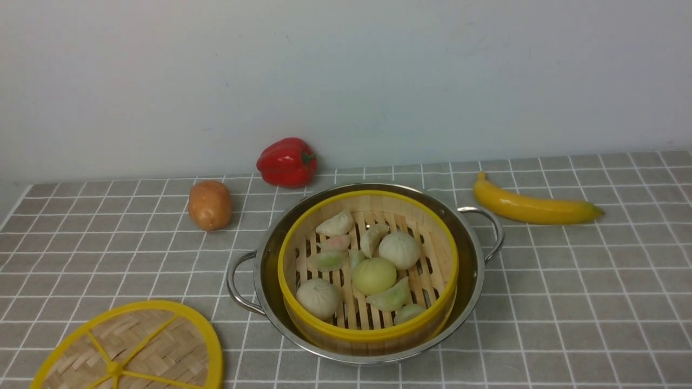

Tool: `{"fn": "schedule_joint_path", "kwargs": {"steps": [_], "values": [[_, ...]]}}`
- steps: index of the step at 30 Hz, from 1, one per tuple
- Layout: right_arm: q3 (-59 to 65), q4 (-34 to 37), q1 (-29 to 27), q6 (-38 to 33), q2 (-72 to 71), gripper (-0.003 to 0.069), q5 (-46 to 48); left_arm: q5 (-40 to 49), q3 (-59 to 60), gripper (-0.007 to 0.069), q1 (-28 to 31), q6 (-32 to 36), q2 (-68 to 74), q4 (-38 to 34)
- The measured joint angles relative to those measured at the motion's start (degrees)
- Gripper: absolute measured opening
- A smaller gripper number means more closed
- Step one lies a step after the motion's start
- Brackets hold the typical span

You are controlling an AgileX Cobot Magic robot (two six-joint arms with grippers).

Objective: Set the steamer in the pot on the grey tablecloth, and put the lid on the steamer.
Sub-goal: 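Grasp the bamboo steamer lid lying on the table by its centre knob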

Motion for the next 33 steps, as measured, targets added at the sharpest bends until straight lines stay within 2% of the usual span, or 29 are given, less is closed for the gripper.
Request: {"fn": "schedule_joint_path", "kwargs": {"steps": [3, 7, 8, 10, 11, 12, 13, 16, 18, 21, 24, 25, 27, 29, 33], "values": [[0.0, 0.0, 0.0, 0.0, 0.0, 0.0171, 0.0, -0.1, 0.0, 0.0243, 0.0, -0.4, 0.0, -1.0], [0.0, 0.0, 0.0, 0.0, 0.0, 0.0179, 0.0, -3.5, 0.0, 0.0243, 0.0, -5.1, 0.0, -14.2], [0.0, 0.0, 0.0, 0.0, 0.0, 0.0179, 0.0, -4.0, 0.0, 0.0243, 0.0, -5.3, 0.0, -15.6], [0.0, 0.0, 0.0, 0.0, 0.0, 0.0184, 0.0, -9.0, 0.0, 0.0243, 0.0, -7.1, 0.0, -25.3], [0.0, 0.0, 0.0, 0.0, 0.0, 0.0185, 0.0, -9.2, 0.0, 0.0243, 0.0, -7.2, 0.0, -26.5], [0.0, 0.0, 0.0, 0.0, 0.0, 0.0188, 0.0, -11.6, 0.0, 0.0243, 0.0, -7.7, 0.0, -31.1], [0.0, 0.0, 0.0, 0.0, 0.0, 0.0188, 0.0, -11.9, 0.0, 0.0243, 0.0, -7.6, 0.0, -31.1], [0.0, 0.0, 0.0, 0.0, 0.0, 0.0198, 0.0, -14.8, -0.2, 0.0243, 0.0, -7.5, 0.0, -38.2], [0.0, 0.0, 0.0, 0.1, 0.0, 0.0202, 0.0, -13.5, -1.2, 0.0243, 0.0, -6.7, 0.0, -38.8], [0.0, 0.0, 0.0, 0.1, 0.0, 0.0207, 0.0, -6.6, -7.8, 0.0243, 0.0, -2.5, 0.0, -37.0], [0.0, 0.0, 0.0, 0.1, 0.0, 0.0213, 0.0, 5.5, -16.5, 0.0243, 0.0, 0.9, 2.6, -31.5], [0.0, 0.0, 0.0, 0.2, 0.0, 0.0218, 0.0, 15.9, -23.2, 0.0243, 0.0, 0.9, 5.9, -27.5], [0.0, 0.0, 0.0, 0.2, 0.0, 0.0222, 0.0, 28.5, -30.3, 0.0243, 0.0, -1.6, 11.9, -21.9], [0.0, 0.0, 0.0, 0.2, 0.0, 0.0227, 0.0, 42.8, -37.5, 0.0243, 0.0, -6.3, 21.1, -13.1], [0.0, 0.0, 0.0, 0.2, 0.0, 0.0236, 0.0, 49.5, -44.0, 0.0243, 0.0, -8.5, 35.3, -1.1]]}}
